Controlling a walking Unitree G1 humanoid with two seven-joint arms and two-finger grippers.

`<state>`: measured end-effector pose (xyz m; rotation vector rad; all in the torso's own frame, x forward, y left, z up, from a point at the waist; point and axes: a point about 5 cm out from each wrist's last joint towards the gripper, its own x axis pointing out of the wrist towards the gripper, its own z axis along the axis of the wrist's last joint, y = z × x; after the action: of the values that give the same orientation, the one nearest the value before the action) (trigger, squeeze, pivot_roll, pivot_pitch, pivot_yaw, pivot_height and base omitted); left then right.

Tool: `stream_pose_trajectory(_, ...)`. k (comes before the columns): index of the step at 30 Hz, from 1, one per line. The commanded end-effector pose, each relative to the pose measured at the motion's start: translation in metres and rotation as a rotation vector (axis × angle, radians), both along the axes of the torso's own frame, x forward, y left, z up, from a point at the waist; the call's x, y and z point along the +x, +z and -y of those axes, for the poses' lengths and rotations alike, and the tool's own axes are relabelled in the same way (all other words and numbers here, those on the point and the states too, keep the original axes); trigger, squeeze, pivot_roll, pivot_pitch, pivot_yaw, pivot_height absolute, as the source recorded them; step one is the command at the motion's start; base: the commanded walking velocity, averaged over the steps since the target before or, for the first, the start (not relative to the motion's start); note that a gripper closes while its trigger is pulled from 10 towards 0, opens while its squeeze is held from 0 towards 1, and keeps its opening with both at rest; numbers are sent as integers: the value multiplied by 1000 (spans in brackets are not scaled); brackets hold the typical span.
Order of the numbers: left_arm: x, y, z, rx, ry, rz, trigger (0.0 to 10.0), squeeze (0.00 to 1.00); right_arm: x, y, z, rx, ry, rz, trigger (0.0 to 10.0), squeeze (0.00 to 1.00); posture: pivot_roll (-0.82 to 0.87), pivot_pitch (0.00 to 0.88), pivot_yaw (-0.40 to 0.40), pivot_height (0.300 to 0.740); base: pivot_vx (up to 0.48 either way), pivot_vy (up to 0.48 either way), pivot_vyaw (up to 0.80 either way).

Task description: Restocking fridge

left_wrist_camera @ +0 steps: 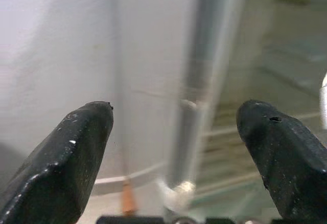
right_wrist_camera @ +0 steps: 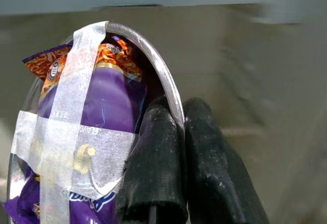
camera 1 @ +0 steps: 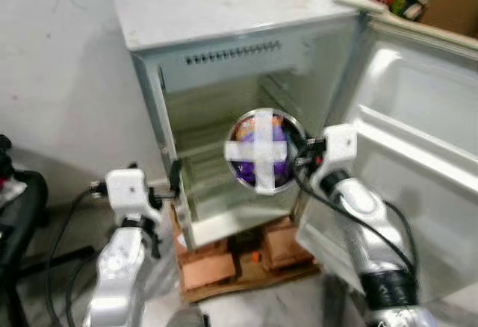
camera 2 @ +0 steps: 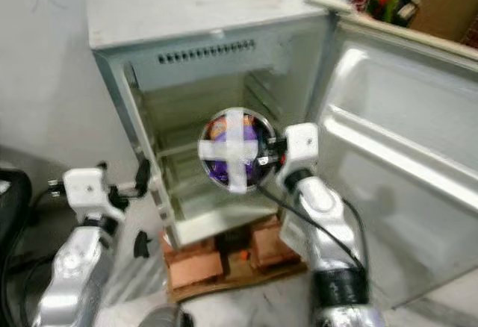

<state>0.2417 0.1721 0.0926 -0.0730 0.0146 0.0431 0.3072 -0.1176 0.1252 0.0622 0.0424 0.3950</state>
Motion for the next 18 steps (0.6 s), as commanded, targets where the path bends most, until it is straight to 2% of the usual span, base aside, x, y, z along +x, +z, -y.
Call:
stream_pose_trajectory(1,0,5,6,-1,0,20,10000,0,1,6,10,-9,-20,28,10000,0,86,46,-20,740,0,0,0)
stream_pose_trajectory(11,-21,-5,12,-57,26,-68,10000,0,3,3,13,-25,-7,14,10000,0,100,57,-22,740,0,0,0)
stream_pose_trajectory(15,-35,-11,4,-46,43,-139,10000,0,15,0,8,-16,19,-21,10000,0,138,78,-29,740,0,0,0)
stream_pose_trajectory(18,-39,-12,4,-48,35,-154,10000,0,23,-1,2,-15,30,-27,10000,0,155,85,-30,740,0,0,0)
